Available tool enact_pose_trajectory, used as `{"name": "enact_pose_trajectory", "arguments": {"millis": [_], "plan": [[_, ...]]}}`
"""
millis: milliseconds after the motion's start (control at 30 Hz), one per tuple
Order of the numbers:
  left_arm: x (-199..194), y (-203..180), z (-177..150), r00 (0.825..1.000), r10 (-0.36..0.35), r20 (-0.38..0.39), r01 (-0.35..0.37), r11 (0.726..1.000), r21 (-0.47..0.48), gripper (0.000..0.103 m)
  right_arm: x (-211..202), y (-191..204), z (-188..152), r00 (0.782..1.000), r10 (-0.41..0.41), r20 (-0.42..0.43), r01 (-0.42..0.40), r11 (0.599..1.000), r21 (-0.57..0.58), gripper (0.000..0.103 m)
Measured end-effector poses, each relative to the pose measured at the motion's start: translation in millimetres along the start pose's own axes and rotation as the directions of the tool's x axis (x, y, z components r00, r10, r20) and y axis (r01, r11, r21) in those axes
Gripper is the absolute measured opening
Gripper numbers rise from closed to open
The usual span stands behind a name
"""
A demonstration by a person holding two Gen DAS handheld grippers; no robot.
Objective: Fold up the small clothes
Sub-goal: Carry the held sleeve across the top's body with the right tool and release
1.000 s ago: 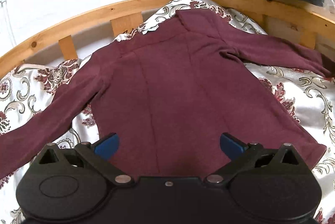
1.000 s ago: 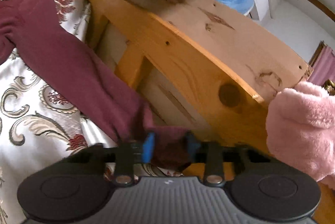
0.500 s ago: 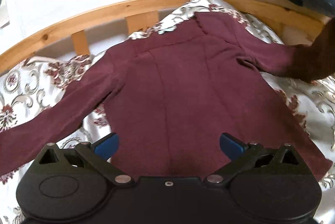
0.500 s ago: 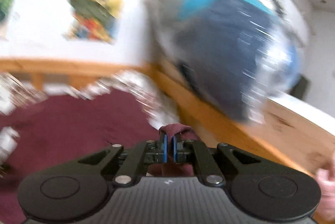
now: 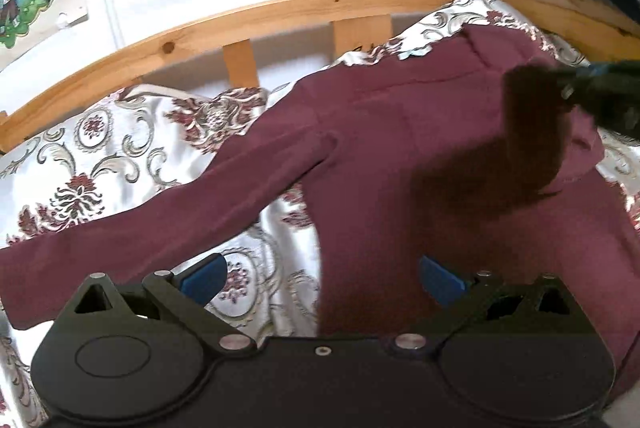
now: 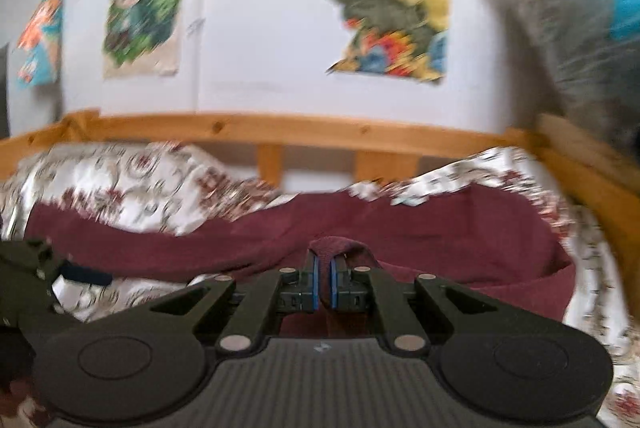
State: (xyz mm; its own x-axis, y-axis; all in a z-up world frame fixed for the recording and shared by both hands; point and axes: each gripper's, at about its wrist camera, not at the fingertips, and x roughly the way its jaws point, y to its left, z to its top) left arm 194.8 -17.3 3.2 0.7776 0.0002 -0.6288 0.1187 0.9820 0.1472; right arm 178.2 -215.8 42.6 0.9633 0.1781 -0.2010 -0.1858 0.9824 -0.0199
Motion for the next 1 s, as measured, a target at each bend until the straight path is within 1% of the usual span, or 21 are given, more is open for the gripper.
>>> {"name": "enact_pose_trajectory", "arguments": {"millis": [100,200,233,267,333,367,400,467,533,567,633,667,700,767,800,867,933,1000], "plan": [[4,6,-3,1.0,0.01,-0.015,-0.01,1.0,-0.001,0.102,16,11,-8,0.997,0.052,-0.05,-0.054,0.998,-0.033,0.008],[6,10,-6,1.0,0.006,-0.023,-0.007,1.0,-0.009,0.102,23,22,-22,0.992,0.097,-0.084,-0.101,0.994,-0.039,0.013],[7,12,-7,1.0,0.003,-0.024,-0.003,1.0,-0.015,0.102,24,23,-26,0.99,0.113,-0.089,-0.116,0.993,-0.03,0.021],[7,13,-8,1.0,-0.003,-0.024,0.002,1.0,-0.023,0.102,24,23,-28,0.988,0.121,-0.093,-0.123,0.992,-0.023,0.039],[7,16,-9,1.0,-0.023,-0.018,0.022,0.999,-0.042,0.102,22,19,-33,0.986,0.139,-0.094,-0.14,0.99,-0.001,0.059],[7,17,-9,0.999,-0.033,-0.013,0.032,0.998,-0.05,0.102,19,15,-35,0.985,0.149,-0.089,-0.149,0.989,0.013,0.064],[6,17,-9,0.999,-0.044,-0.005,0.043,0.997,-0.057,0.102,16,10,-36,0.985,0.152,-0.085,-0.15,0.988,0.026,0.067],[5,17,-8,0.997,-0.074,0.022,0.076,0.995,-0.071,0.102,10,-3,-38,0.988,0.132,-0.08,-0.127,0.99,0.055,0.079],[5,14,-7,0.993,-0.103,0.053,0.107,0.991,-0.076,0.102,5,-23,-41,0.994,0.08,-0.076,-0.073,0.994,0.086,0.085],[7,11,-5,0.991,-0.117,0.067,0.122,0.99,-0.075,0.102,4,-36,-43,0.996,0.036,-0.079,-0.028,0.995,0.1,0.087],[16,4,-4,0.988,-0.129,0.083,0.135,0.988,-0.071,0.102,6,-59,-47,0.994,-0.055,-0.09,0.065,0.991,0.117,0.088],[23,-1,-4,0.989,-0.125,0.08,0.13,0.989,-0.067,0.102,7,-73,-50,0.99,-0.11,-0.092,0.121,0.984,0.128,0.088],[31,-7,-4,0.991,-0.113,0.065,0.117,0.991,-0.059,0.102,9,-85,-53,0.984,-0.154,-0.092,0.166,0.977,0.134,0.088],[46,-15,-6,0.995,-0.097,0.031,0.098,0.994,-0.043,0.102,17,-112,-59,0.963,-0.245,-0.11,0.26,0.953,0.158,0.088],[53,-18,-8,0.996,-0.089,0.018,0.09,0.995,-0.035,0.102,21,-123,-62,0.954,-0.272,-0.122,0.29,0.942,0.169,0.088],[66,-26,-13,0.999,-0.052,-0.009,0.052,0.999,-0.014,0.102,33,-147,-69,0.94,-0.31,-0.144,0.335,0.92,0.202,0.083],[75,-31,-18,0.999,-0.016,-0.036,0.016,1.0,0.005,0.102,42,-167,-77,0.93,-0.323,-0.176,0.36,0.898,0.254,0.079],[83,-34,-22,0.997,0.002,-0.072,0.0,1.0,0.017,0.102,51,-182,-85,0.927,-0.319,-0.197,0.368,0.875,0.316,0.071]]}}
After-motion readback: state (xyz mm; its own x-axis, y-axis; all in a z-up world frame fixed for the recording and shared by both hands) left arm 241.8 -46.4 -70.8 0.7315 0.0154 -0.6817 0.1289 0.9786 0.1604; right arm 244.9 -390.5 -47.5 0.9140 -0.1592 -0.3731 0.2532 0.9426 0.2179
